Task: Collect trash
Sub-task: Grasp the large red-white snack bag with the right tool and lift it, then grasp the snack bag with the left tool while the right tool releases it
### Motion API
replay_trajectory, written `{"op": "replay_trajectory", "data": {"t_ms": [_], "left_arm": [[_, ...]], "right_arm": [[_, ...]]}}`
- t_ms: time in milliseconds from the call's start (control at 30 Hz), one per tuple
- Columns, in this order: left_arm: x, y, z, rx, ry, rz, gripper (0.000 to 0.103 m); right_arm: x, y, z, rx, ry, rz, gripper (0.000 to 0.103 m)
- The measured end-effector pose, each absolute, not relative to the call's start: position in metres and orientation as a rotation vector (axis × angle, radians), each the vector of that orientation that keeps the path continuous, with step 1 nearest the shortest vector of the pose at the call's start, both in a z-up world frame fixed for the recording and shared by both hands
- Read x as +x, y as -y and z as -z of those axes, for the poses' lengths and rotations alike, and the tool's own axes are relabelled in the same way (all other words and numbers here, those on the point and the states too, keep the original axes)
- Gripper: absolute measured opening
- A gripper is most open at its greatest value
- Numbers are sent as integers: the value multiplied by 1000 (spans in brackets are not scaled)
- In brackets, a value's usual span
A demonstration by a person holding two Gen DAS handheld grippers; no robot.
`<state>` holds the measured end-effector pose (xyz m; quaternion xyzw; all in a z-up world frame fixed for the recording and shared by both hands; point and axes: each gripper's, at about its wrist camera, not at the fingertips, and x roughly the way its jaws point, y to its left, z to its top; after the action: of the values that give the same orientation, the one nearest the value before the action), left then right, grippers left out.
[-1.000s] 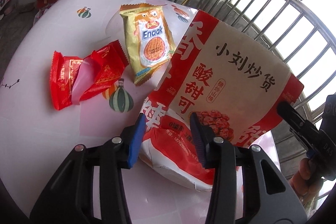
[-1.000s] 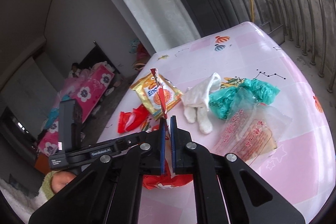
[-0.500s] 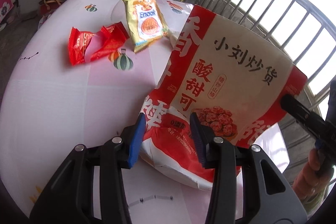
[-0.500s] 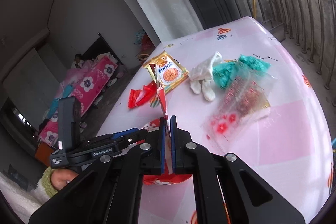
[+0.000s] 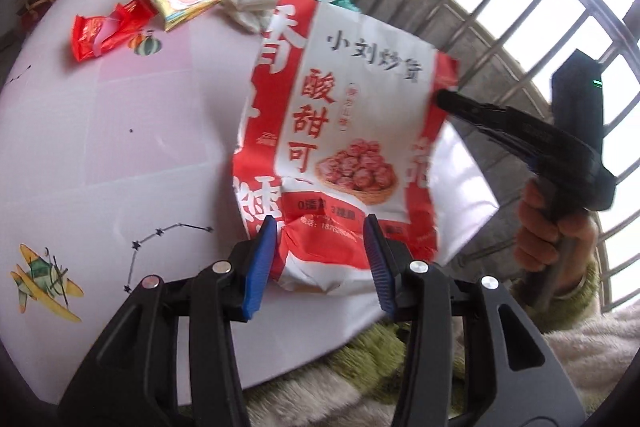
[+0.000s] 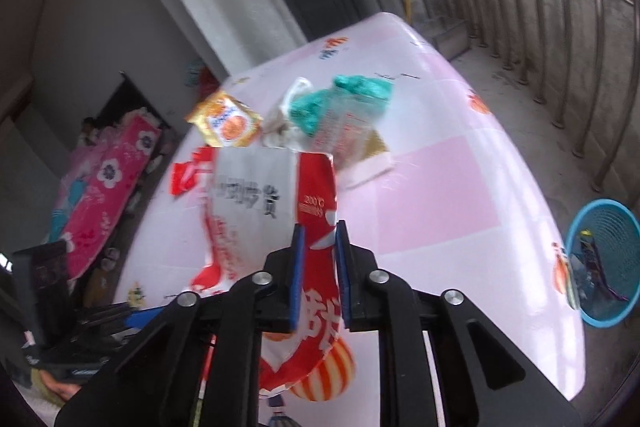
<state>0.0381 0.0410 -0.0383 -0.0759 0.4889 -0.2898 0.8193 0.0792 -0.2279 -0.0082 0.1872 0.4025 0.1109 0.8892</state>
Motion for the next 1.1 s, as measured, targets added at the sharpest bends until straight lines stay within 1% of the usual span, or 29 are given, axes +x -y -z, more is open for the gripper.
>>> {"op": "replay_trajectory", "data": {"t_ms": [33,67,100,133,233,400,600,700,867,967,1100], "left_arm": [[34,-42,33,-162,-1013,635,45],[30,-45,28,-167,-985,643,47],[28,-48,24,-175,-959,645,49],[28,-51,21,-185,-940,644,50],[37,-60,19,-225,-919,626,50],[61,-67,36,-252,-1007,558,50],[53,-81,41,-275,-1015,567,50],[58,-84,54,-276,-1044,517,50],[67,-77,66,-258,-1026,507,48],[73,-70,67,-247,-1000,533,47],[80,-68,71,-321,-1009,610,33]], "right_arm": [[79,230,10,393,-852,-212,20],[79,233,12,401,-863,-198,29],[79,235,14,405,-869,-188,35],[78,237,16,407,-873,-171,40],[76,240,21,401,-880,-157,40],[74,242,31,414,-895,-184,40],[80,218,44,354,-942,-258,40],[84,208,51,310,-964,-262,37],[84,199,53,231,-967,-233,26],[84,199,54,237,-966,-229,20],[84,204,54,270,-965,-231,16]]}}
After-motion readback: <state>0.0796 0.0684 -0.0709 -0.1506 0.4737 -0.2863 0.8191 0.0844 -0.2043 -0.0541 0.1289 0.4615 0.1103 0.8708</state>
